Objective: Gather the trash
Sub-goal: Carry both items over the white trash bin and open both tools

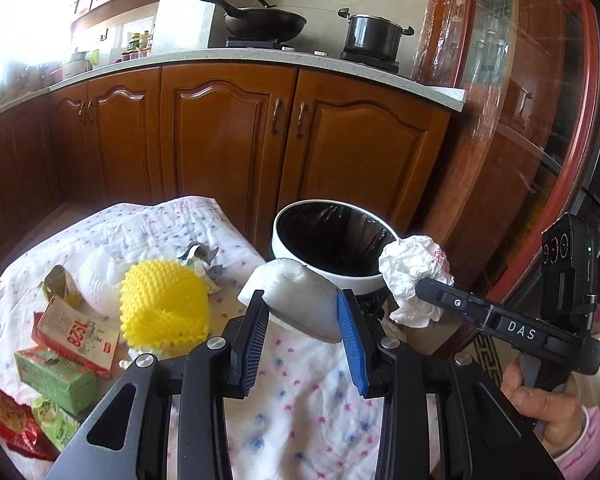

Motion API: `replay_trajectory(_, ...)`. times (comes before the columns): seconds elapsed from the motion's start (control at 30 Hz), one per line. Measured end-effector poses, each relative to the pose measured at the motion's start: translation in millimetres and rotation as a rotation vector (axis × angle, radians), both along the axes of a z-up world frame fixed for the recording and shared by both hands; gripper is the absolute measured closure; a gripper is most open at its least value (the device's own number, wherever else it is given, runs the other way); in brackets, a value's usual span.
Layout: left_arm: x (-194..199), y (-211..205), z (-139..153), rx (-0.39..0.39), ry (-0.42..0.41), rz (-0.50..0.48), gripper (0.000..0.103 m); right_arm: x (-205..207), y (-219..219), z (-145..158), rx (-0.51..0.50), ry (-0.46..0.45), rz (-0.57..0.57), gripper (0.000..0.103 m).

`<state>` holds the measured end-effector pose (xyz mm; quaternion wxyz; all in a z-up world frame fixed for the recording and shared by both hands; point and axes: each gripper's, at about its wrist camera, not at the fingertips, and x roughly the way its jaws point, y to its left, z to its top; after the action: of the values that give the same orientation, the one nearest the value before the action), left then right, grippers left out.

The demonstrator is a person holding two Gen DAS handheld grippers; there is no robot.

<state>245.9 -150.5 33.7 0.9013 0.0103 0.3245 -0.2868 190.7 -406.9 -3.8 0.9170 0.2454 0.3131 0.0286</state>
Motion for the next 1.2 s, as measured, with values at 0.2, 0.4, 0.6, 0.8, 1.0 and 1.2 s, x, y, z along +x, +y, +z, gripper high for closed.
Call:
replay_trajectory(0.2, 36.4, -38.7, 2.0, 0.011, -0.043, -0.032, 0.069, 26.4, -32.6, 8.3, -0.028, 0.006, -0.041, 0.075)
replay_trajectory(0.4, 74.0, -77.0, -8.2, 0.026, -0.059, -0.054, 0.069, 54.1, -56.1, 10.6, -0.061, 0.025, -0.065, 0.075)
replay_trajectory(0.6, 110.2, -113.4, -27.7, 0.057, -0.039, -0.061, 0.068, 85.5, -73.1, 2.1, -0.071, 0.085, -0.058, 0.074)
replay_trajectory(0.8, 134.1, -137.7, -46.8, 0.080, -0.006, -0.063, 0.068, 106.7, -83.7, -16.4, -0.073, 0.145, -0.050, 0.074)
replay_trajectory(1.0, 147.7, -153.6, -63.8, 0.106, 0.038, -0.070, 0.057, 115.7, -95.5, -31.5, -0.048, 0.182, -0.060, 0.068)
replay_trajectory(1.2, 153.6, -157.7, -69.6, 0.113, 0.063, -0.058, 0.050, 115.3, -103.7, -34.6, -0.016, 0.181, -0.074, 0.045)
